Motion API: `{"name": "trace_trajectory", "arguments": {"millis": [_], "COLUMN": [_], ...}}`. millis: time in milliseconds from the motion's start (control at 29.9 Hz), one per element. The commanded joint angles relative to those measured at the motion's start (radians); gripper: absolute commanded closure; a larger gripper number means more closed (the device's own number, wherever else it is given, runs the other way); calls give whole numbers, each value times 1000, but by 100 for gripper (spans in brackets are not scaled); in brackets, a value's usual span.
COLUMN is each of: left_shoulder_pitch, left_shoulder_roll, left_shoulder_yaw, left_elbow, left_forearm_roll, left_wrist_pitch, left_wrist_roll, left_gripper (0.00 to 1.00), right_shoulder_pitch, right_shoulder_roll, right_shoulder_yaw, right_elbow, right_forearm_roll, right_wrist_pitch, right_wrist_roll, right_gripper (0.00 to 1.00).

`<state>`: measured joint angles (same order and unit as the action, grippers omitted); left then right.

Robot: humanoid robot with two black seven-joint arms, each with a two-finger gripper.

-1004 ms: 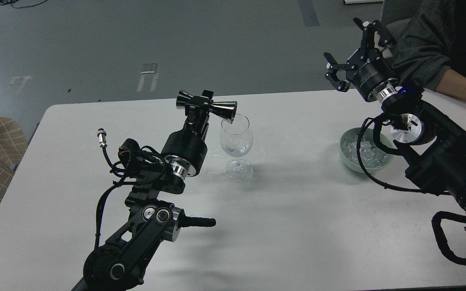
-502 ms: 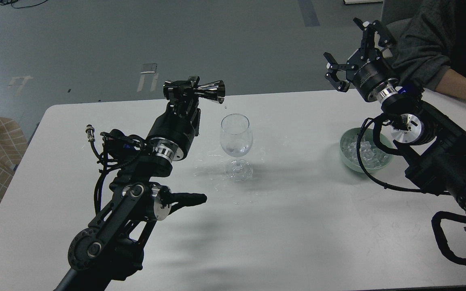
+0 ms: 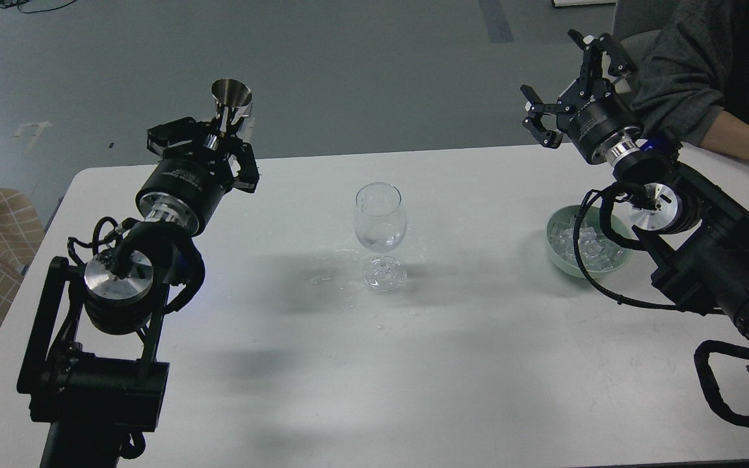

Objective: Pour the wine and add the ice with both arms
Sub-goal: 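Turn the jigger upright and carry it back to its spot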

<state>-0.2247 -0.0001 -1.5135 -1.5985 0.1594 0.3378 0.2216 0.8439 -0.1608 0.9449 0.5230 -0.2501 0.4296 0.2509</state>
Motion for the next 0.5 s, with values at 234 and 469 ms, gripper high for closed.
{"name": "trace_trajectory", "arguments": {"millis": [234,469], "left_shoulder_pitch": [82,82], "left_shoulder_roll": [0,0], "left_shoulder_yaw": [-51,-73], "left_elbow": [207,278], "left_forearm_roll": [-35,-37], "left_wrist_pitch": [-198,-235], "left_wrist_roll": [-4,-1], "left_gripper": [90,75], "right_shoulder_pitch": [-5,-9], "right_shoulder_roll": [0,1], "right_shoulder_yaw": [0,-2], "right_elbow": [0,0], "right_forearm_roll": [0,0], "right_wrist_pitch": [0,0], "right_wrist_roll": [-1,-1], "right_gripper": [0,0]}}
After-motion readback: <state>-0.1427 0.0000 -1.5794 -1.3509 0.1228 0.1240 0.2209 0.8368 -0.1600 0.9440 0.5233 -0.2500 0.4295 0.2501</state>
